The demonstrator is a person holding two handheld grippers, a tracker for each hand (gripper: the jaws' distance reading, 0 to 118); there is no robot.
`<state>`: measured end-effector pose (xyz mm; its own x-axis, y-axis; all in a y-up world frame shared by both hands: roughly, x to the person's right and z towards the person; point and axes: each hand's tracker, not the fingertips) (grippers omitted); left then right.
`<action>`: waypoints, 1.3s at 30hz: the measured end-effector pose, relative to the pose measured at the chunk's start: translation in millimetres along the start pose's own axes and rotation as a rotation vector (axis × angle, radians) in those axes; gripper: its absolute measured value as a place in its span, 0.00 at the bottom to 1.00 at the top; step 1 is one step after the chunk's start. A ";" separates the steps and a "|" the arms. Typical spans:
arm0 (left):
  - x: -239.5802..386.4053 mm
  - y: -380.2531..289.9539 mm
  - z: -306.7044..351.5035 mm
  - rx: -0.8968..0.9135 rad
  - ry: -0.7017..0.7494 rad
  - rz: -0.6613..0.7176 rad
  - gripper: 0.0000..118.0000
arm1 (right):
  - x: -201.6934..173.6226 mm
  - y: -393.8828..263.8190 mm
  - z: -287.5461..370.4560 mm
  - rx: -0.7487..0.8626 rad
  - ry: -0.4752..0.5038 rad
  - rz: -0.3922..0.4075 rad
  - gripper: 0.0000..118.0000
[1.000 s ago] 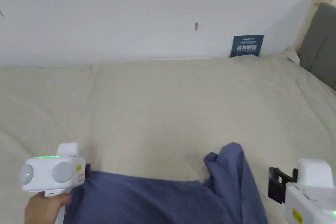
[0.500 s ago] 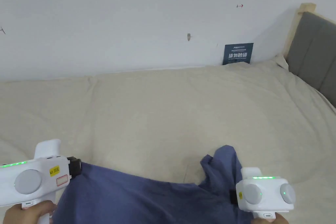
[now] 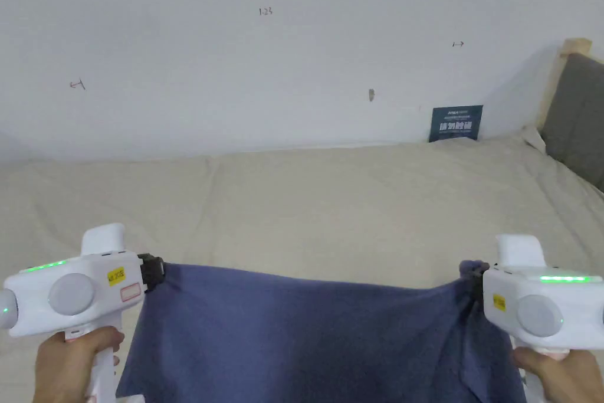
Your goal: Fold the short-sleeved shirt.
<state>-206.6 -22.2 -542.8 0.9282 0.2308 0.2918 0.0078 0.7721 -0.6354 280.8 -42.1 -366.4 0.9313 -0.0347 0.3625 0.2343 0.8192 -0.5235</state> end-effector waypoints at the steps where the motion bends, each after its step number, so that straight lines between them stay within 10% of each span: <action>1: 2.2 10.4 10.9 0.028 -0.004 -0.003 0.03 | -3.2 14.1 13.0 0.044 0.011 0.004 0.04; 20: 28.3 235.1 177.3 0.525 0.102 -0.064 0.03 | -53.1 254.2 139.7 0.593 0.211 0.038 0.04; 39: -13.9 171.8 -1.1 0.351 0.140 -0.074 0.03 | -52.0 195.1 -31.2 0.383 0.262 0.050 0.04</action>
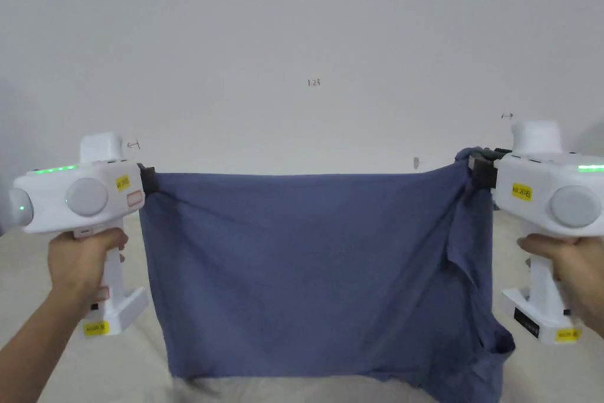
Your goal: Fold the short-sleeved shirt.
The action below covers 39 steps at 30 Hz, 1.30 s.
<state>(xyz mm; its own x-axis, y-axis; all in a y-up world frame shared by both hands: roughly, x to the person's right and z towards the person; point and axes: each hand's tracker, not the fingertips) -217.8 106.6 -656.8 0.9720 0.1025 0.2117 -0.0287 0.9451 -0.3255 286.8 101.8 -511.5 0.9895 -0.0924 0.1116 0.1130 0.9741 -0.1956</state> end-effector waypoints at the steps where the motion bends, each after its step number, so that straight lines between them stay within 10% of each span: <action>1: -0.8 -14.1 -5.3 -0.005 -0.001 0.000 0.03 | 2.4 -13.1 -4.9 -0.026 0.004 -0.003 0.04; 39: -67.1 -393.0 264.2 -0.598 0.034 0.167 0.03 | -3.6 -347.9 315.7 -0.564 0.041 -0.241 0.04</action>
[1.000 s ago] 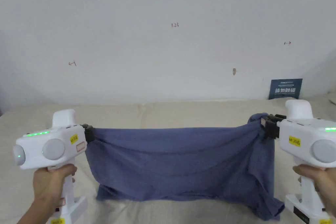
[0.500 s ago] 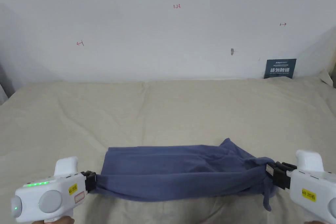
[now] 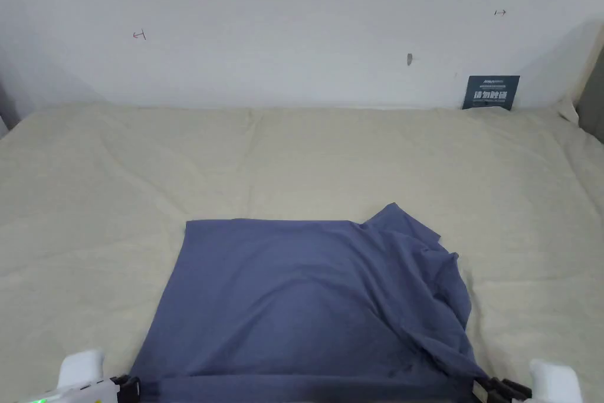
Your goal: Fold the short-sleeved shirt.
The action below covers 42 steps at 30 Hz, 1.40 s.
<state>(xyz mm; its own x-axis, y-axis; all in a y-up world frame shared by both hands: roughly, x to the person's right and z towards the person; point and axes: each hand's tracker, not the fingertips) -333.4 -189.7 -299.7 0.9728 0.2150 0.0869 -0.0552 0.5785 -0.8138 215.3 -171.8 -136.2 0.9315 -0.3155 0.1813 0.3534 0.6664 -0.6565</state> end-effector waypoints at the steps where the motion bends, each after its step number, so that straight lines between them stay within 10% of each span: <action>1: -2.5 -5.5 -2.7 -0.011 0.015 0.004 0.03 | 1.2 -8.6 -4.2 -0.031 -0.022 -0.007 0.04; 13: 5.7 -17.2 -22.3 -0.124 0.070 -0.029 0.04 | -13.1 -35.4 -34.5 -0.158 -0.172 -0.015 0.05; 15: 10.3 -8.6 -8.2 -0.113 0.006 0.031 0.27 | -23.8 -21.8 -21.7 -0.100 -0.173 0.029 0.18; 16: 13.6 -3.1 1.8 -0.078 -0.050 0.045 0.56 | -30.2 -11.5 -14.1 -0.064 -0.157 0.056 0.38; 18: 25.7 12.0 22.6 0.029 -0.118 0.044 0.79 | -45.6 11.6 1.6 0.028 -0.129 0.097 0.65; 29: 115.9 93.5 137.3 0.657 -0.038 -0.165 0.81 | -135.3 104.0 98.7 0.623 -0.217 0.269 0.71; 33: 132.5 93.0 148.8 0.774 0.014 -0.228 0.75 | -146.0 108.0 110.5 0.701 -0.296 0.294 0.67; 36: 138.5 88.8 151.6 0.809 -0.005 -0.250 0.16 | -147.4 106.9 112.5 0.749 -0.338 0.279 0.00; 37: 140.5 87.6 151.7 0.813 -0.007 -0.260 0.00 | -146.8 108.3 111.6 0.746 -0.357 0.272 0.00; 42: 146.3 82.8 149.7 0.782 -0.041 -0.290 0.00 | -139.5 111.8 109.0 0.731 -0.324 0.242 0.00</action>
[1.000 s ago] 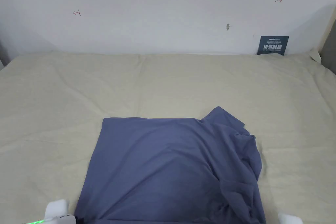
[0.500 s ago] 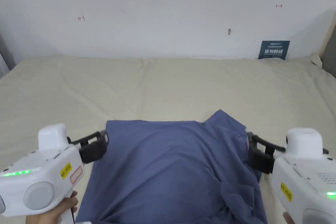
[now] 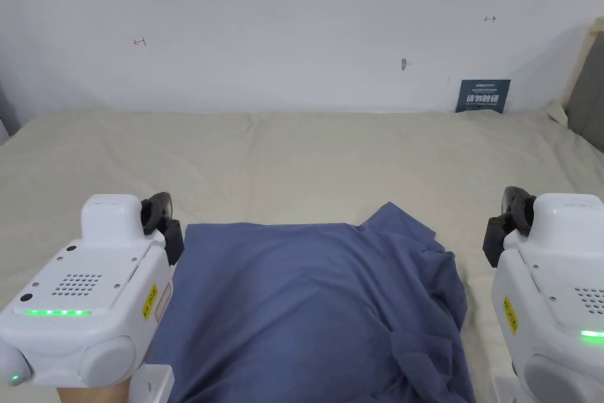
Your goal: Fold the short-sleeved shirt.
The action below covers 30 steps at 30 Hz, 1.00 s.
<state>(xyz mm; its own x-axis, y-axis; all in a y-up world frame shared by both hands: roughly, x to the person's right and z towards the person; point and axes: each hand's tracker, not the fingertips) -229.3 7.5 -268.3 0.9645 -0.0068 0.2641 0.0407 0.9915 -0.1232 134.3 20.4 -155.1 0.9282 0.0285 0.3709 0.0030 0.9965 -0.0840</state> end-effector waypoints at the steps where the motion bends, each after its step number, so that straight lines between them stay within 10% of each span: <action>1: -3.3 0.2 -1.8 -0.013 -0.011 0.003 0.00 | 0.0 -0.4 -0.6 -0.002 -0.001 0.002 0.00; 15: -64.2 -104.3 -13.4 -0.561 -0.029 0.094 0.04 | 2.9 -25.8 -6.0 -0.087 0.023 0.016 0.00; 20: -78.2 -157.7 -11.3 -0.809 -0.054 0.131 0.86 | 2.1 -36.1 -13.0 -0.127 0.032 -0.003 0.00; 30: -78.9 -221.1 -14.9 -0.877 0.068 0.093 0.76 | -3.0 -52.4 -20.7 -0.191 0.049 0.008 0.00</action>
<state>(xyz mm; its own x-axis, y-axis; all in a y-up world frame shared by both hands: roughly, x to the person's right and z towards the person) -310.6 -213.1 -276.1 0.9861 0.0332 0.1625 0.1202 0.5318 -0.8383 139.1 -33.5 -170.9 0.9454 0.0283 0.3246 0.0612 0.9631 -0.2622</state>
